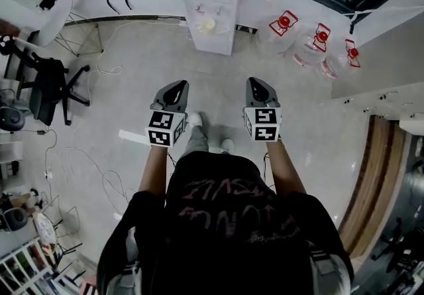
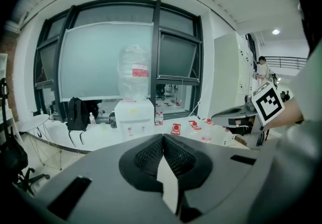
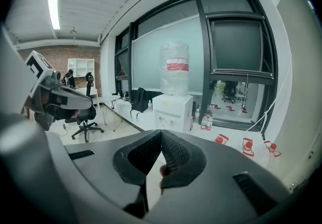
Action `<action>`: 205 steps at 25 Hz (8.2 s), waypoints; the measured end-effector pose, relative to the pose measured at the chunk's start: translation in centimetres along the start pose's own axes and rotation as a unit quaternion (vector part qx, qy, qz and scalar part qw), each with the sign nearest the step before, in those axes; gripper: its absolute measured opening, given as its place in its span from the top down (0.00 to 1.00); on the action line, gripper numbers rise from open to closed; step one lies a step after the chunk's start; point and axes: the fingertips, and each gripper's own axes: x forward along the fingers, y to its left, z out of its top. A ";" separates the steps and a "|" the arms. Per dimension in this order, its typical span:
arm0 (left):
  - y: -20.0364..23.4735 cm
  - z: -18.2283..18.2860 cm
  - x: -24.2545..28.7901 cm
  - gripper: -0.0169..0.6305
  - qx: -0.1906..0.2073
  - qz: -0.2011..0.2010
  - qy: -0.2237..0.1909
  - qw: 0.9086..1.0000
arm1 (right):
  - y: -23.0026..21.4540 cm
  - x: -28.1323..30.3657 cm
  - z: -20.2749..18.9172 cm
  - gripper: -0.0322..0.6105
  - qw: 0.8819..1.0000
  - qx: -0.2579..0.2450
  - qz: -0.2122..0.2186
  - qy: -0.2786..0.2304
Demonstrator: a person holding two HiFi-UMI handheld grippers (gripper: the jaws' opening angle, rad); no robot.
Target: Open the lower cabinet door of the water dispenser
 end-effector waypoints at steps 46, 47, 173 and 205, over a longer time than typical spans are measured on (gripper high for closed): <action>20.2 -18.2 40.4 0.96 -0.012 -0.108 0.087 0.990 | -9.6 39.2 -16.1 0.93 0.988 0.102 -0.101 0.061; 20.5 -19.1 41.2 0.96 -0.013 -0.106 0.085 0.991 | -9.7 40.0 -17.2 0.93 0.988 0.101 -0.099 0.064; 29.5 -49.3 36.1 0.96 -0.049 -0.143 0.178 0.972 | 7.7 56.6 -46.3 0.76 0.970 0.143 -0.090 0.173; 39.7 -51.7 28.7 0.96 -0.076 -0.192 0.210 0.956 | 28.6 62.0 -43.9 0.72 0.958 0.162 -0.014 0.235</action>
